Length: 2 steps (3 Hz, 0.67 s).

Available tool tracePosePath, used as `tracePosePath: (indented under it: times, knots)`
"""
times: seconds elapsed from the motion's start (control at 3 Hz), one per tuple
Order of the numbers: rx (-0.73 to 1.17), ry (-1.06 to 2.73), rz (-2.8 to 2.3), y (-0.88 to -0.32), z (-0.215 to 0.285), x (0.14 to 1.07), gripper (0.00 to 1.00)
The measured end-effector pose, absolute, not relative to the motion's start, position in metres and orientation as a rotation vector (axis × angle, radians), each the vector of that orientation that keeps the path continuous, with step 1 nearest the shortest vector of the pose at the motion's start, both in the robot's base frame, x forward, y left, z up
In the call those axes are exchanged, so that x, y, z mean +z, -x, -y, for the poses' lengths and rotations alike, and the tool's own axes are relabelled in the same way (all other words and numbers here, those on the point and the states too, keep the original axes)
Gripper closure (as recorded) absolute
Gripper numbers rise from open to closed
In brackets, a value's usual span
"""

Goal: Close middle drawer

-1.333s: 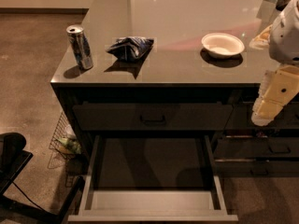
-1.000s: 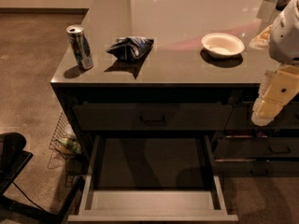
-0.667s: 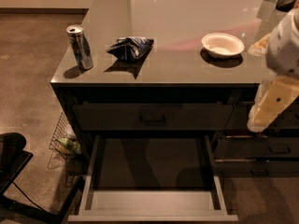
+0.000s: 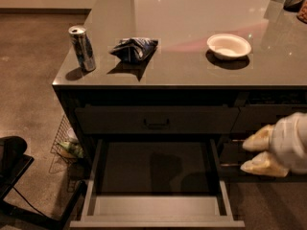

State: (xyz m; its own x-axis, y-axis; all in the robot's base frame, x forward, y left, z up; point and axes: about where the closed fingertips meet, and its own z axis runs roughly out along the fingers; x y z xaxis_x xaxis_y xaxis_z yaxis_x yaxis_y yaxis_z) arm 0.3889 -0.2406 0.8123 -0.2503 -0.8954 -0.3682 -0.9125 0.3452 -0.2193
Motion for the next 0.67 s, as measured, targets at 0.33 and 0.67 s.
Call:
tracePosePath:
  times: [0.33,0.67]
  knots:
    - [0.135,1.492,-2.190,-0.351,0.247,0.735,0.72]
    - [0.111,1.322,-2.199,-0.338,0.262,0.674,1.00]
